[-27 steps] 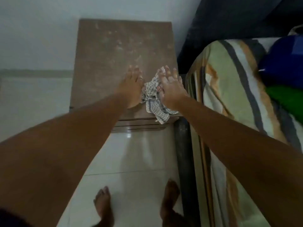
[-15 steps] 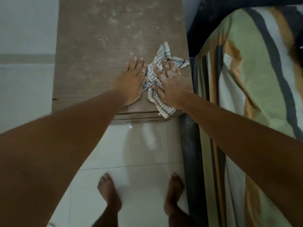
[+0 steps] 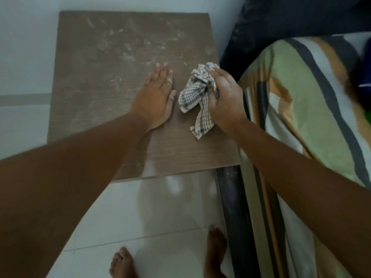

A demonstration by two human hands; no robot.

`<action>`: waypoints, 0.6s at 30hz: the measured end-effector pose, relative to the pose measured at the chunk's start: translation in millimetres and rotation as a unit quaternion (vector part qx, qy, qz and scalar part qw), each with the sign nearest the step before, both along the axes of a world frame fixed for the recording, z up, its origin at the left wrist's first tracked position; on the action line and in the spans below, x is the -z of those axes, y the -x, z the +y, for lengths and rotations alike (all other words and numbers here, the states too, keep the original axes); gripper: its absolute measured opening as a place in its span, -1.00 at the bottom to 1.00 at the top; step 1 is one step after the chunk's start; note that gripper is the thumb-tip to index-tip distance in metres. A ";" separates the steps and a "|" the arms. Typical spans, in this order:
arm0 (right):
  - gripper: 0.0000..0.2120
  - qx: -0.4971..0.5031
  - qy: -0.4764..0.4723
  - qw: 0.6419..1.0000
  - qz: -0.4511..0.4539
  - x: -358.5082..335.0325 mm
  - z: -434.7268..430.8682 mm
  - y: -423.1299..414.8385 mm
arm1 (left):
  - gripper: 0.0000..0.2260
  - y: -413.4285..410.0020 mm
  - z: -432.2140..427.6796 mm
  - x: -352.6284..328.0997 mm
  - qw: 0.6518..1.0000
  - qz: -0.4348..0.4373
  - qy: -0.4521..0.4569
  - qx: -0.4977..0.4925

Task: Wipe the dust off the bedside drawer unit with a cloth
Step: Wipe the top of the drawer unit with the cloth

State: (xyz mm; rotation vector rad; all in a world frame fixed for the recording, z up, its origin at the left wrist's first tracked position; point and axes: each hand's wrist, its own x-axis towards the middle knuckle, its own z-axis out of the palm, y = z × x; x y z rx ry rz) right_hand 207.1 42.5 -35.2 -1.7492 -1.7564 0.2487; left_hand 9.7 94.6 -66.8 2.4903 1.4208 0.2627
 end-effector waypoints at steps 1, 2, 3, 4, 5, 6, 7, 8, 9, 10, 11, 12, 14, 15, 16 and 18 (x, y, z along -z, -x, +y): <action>-0.58 0.011 -0.007 1.000 0.006 -5.4 15.4 -3.1 | -0.48 -1.8 4.4 1.2 1.000 0.009 0.001 -0.008; -0.59 0.019 -0.009 1.000 0.008 -10.8 31.5 -5.8 | -0.47 -2.7 8.1 2.8 1.000 0.017 0.003 -0.014; -0.59 0.021 -0.010 1.000 0.006 -14.7 49.4 -8.7 | -0.47 -2.6 11.9 5.0 1.000 0.024 0.005 -0.019; -0.60 0.022 -0.010 1.000 0.001 -18.7 68.5 -10.3 | -0.47 -1.6 16.2 7.1 0.999 0.030 0.005 -0.023; -0.60 0.024 -0.010 1.000 -0.008 -21.1 88.5 -11.6 | -0.47 -0.3 19.8 9.3 0.999 0.033 0.006 -0.028; -0.61 0.031 -0.010 0.999 -0.019 -22.7 108.6 -11.9 | -0.47 0.9 22.6 11.6 0.999 0.033 0.009 -0.031; -0.63 0.041 -0.008 0.999 -0.031 -24.8 127.9 -10.7 | -0.47 2.1 24.6 14.0 0.999 0.031 0.012 -0.035; -0.64 0.053 -0.003 0.998 -0.041 -26.2 146.2 -8.1 | -0.47 3.2 25.6 16.0 0.999 0.028 0.013 -0.039; -0.67 0.066 0.001 0.996 -0.052 -27.3 163.5 -5.7 | -0.47 4.1 25.8 17.9 0.999 0.026 0.012 -0.041; -0.69 0.081 0.006 0.994 -0.066 -28.2 180.1 -2.9 | -0.47 4.6 26.2 19.6 0.999 0.024 0.011 -0.042; -0.70 0.098 0.016 0.992 -0.084 -27.6 196.2 -1.3 | -0.47 4.8 26.7 21.1 0.999 0.022 0.008 -0.041; -0.70 0.109 0.031 0.989 -0.099 -25.9 210.3 0.5 | -0.48 4.8 27.1 22.2 0.999 0.019 0.005 -0.042; -0.64 0.088 0.094 0.986 -0.102 -16.8 231.3 7.4 | -0.49 5.6 27.9 24.3 0.999 0.012 0.000 -0.047; -0.59 0.066 0.137 0.983 -0.104 -8.7 237.8 11.4 | -0.49 5.5 28.3 25.2 0.999 0.011 -0.002 -0.046; -0.51 0.051 0.183 0.975 -0.117 0.2 241.5 14.7 | -0.49 5.5 28.7 25.5 0.999 0.011 -0.005 -0.045; -0.30 0.051 0.256 0.952 -0.163 18.7 245.2 16.3 | -0.49 5.6 28.3 26.0 0.999 0.014 -0.011 -0.043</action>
